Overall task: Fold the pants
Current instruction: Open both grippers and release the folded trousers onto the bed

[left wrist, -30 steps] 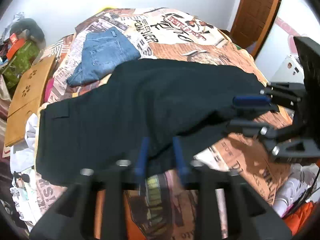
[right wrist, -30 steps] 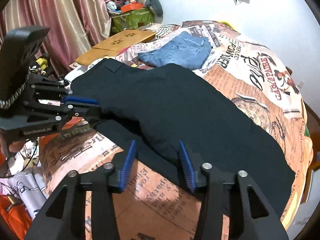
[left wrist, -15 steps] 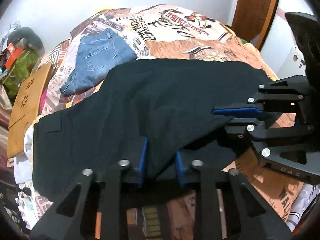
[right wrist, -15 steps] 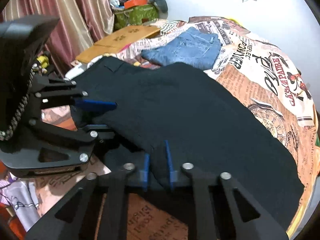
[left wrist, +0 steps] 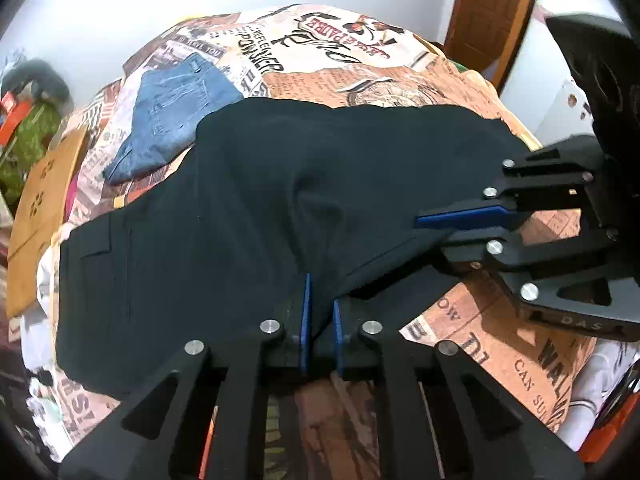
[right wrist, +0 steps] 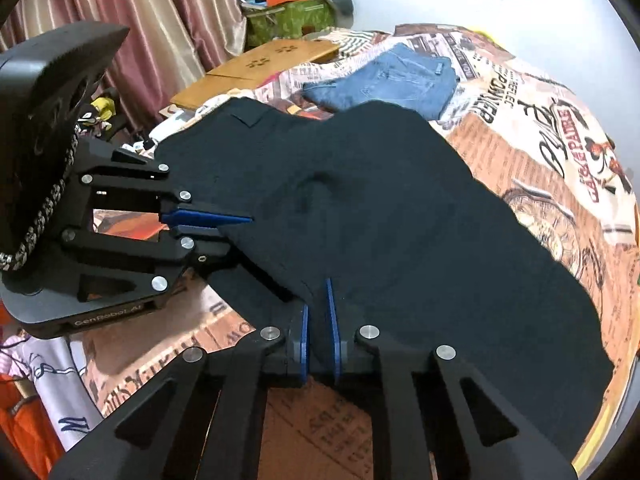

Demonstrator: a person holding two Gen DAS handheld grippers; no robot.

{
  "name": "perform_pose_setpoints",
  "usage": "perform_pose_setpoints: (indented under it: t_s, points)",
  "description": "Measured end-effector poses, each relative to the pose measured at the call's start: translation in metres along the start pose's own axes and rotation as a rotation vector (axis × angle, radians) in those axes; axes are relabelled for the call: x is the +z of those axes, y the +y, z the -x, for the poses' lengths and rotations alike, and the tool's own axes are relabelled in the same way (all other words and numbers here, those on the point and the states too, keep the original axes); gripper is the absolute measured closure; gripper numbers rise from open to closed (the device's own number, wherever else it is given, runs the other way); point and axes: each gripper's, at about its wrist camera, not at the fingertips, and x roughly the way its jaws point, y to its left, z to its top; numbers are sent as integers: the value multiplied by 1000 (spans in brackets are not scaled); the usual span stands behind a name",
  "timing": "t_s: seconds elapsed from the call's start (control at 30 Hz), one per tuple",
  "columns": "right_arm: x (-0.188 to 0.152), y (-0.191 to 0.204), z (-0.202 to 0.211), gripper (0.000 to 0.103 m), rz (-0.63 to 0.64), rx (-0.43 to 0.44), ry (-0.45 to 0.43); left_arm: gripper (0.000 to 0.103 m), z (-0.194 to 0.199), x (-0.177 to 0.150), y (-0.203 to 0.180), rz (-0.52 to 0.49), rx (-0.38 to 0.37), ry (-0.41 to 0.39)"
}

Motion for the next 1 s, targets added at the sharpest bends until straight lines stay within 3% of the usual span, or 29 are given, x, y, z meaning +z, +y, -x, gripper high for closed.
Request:
perform_pose_setpoints:
  t_s: [0.07,0.1,0.13,0.23,0.33,0.53,0.67,0.8,1.0]
  points:
    - [1,-3,4,85,-25,10,7,72,6,-2,9,40,-8,4]
    - [0,-6,8,76,-42,13,8,58,9,-4,13,54,-5,3]
    - [-2,-9,12,66,-58,13,4,50,15,-7,20,71,8,-6]
    - [-13,-20,26,59,-101,-6,-10,43,33,-17,45,125,38,-31]
    - [-26,-33,42,59,-156,-49,-21,38,52,-29,83,219,103,-61]
    - [-57,-78,82,59,-350,-144,-86,37,59,-43,165,432,225,-62]
    - [-88,-122,100,59,-525,-261,-102,37,31,-56,202,518,300,25]
    - [-125,-163,111,59,-703,-336,-96,37,-7,-76,211,562,285,133]
    - [-164,-203,106,59,-882,-365,-61,30,-23,-78,195,502,366,139]
